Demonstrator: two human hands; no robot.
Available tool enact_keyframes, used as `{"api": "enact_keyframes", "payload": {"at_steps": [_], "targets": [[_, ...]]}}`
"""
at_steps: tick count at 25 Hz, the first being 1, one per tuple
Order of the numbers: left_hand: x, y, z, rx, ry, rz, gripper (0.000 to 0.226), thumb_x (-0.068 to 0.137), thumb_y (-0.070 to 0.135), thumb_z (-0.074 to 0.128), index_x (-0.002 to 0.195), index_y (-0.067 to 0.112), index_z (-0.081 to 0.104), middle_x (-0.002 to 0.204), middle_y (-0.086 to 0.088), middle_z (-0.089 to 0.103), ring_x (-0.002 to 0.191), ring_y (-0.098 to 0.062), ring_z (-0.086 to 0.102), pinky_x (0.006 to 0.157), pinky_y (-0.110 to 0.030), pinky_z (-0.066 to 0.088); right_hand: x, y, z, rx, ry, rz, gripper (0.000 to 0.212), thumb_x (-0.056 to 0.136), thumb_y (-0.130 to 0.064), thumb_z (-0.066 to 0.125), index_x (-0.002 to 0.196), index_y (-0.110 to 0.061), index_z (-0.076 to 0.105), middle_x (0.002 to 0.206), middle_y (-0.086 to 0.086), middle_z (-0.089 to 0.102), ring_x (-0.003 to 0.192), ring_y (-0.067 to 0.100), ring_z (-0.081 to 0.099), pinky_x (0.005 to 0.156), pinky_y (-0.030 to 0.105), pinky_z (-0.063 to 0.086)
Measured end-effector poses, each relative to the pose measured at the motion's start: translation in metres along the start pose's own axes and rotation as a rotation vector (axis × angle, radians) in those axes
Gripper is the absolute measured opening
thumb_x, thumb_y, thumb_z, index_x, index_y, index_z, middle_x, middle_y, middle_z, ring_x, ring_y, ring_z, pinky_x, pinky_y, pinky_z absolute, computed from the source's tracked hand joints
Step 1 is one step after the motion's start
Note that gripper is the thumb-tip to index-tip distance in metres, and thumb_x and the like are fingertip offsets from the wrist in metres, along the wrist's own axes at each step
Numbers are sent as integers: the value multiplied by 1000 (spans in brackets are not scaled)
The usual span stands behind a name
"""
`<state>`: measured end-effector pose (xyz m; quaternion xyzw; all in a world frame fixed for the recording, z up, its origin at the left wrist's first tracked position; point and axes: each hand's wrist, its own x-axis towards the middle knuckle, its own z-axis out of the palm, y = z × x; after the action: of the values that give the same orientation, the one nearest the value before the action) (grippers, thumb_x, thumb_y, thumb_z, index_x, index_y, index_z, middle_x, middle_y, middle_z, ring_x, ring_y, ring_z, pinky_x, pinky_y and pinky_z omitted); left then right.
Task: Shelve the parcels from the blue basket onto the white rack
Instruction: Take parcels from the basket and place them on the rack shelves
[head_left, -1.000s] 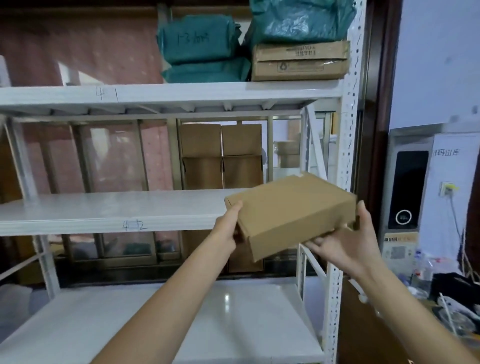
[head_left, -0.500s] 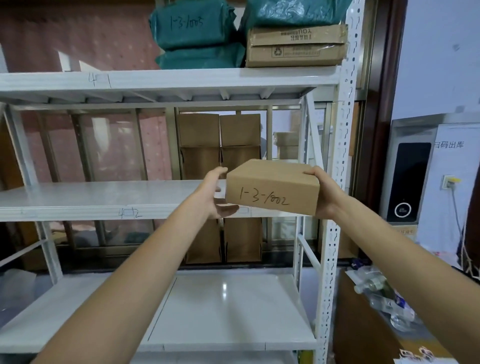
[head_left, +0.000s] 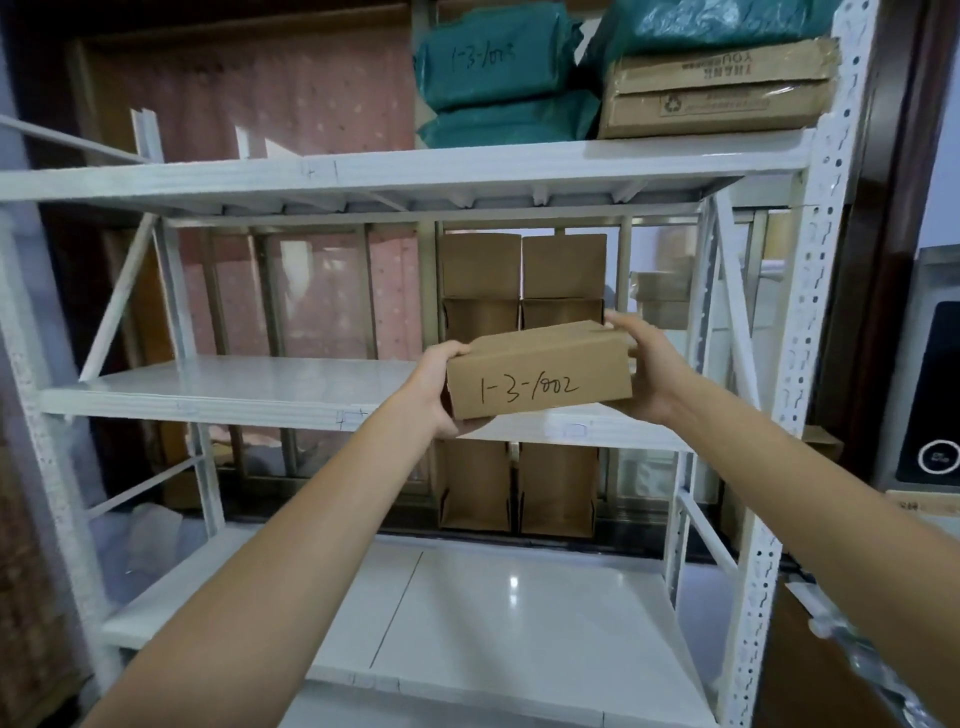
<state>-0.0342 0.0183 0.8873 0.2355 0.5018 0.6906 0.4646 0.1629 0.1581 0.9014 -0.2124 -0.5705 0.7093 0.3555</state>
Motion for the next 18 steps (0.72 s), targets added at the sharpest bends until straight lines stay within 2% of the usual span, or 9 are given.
{"api": "enact_keyframes", "payload": {"at_steps": [3,6,8,11,13,15,17,18], "targets": [[-20,28,-57,-1,80,56,27,75,36,62,96,20,57,88,-13,66,85,-29,64,59,-35,56,6,10,69,-186,-146,-41,51,66,-59,75,101,-23,72,99,6,68,86,21,67,67,30,55],[-47,65,-144,21,150,111,25,79,37,61,97,20,56,88,-12,64,86,-28,62,59,-33,55,17,35,157,-208,-276,-53,64,63,-63,77,113,-23,70,109,8,67,92,20,69,68,29,57],[-69,89,-198,52,157,142,23,81,37,59,97,20,56,92,-13,63,88,-28,61,64,-35,54,24,52,213,-175,-386,-61,62,69,-54,77,120,-21,66,116,9,66,98,21,69,74,28,57],[-105,133,-288,93,130,251,25,85,44,56,98,23,61,95,-12,64,88,-26,61,68,-33,55,41,79,312,-198,-477,-90,69,75,-29,79,136,-14,51,131,14,61,118,26,61,99,37,50],[-125,158,-341,151,30,300,42,86,55,54,115,26,63,105,-15,63,95,-27,59,69,-32,53,46,92,375,-189,-494,-107,80,70,-22,81,140,-14,44,132,16,60,120,28,60,107,41,45],[-138,178,-386,229,-60,343,62,79,62,60,129,26,57,118,-17,59,106,-28,56,79,-32,52,52,97,423,-161,-520,-128,82,68,-20,84,139,-17,44,127,14,63,116,26,63,100,37,50],[-147,196,-426,284,-90,401,82,64,57,77,134,21,52,121,-15,58,109,-25,56,84,-28,53,62,96,463,-173,-562,-176,76,66,-22,83,134,-19,49,123,12,65,111,22,66,88,29,55],[-148,207,-445,302,-90,444,93,56,49,86,136,18,50,123,-13,59,112,-24,57,86,-27,54,69,94,483,-189,-578,-199,80,64,-23,83,135,-19,48,124,12,64,112,23,65,87,28,56]]}}
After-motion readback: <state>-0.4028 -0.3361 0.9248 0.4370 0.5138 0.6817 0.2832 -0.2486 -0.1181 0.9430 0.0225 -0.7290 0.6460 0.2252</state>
